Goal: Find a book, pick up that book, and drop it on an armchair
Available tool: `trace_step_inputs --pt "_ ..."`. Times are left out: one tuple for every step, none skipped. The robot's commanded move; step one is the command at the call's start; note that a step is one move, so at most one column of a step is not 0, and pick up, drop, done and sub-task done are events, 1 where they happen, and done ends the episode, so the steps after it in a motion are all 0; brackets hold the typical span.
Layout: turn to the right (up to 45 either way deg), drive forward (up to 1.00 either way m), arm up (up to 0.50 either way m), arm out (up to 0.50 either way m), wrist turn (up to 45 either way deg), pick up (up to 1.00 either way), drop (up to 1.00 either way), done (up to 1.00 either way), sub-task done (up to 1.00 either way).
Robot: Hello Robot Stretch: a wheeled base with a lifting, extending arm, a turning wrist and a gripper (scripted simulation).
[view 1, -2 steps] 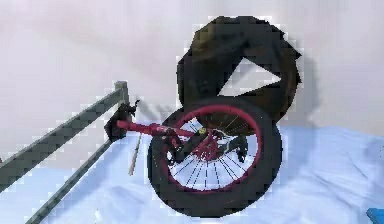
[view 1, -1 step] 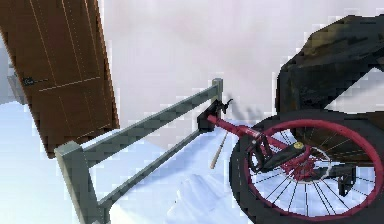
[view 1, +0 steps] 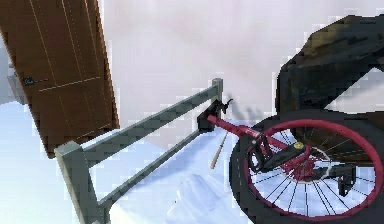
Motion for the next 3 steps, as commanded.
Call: trace_step_inputs --pt "0.0 0.00 0.36 0.00 0.0 0.00 0.00 0.00 0.00" --pt "0.0 0.00 0.00 0.40 0.0 0.00 0.00 0.00 0.00" --pt "0.0 0.00 0.00 0.00 45.0 0.00 0.00 0.00 0.00"
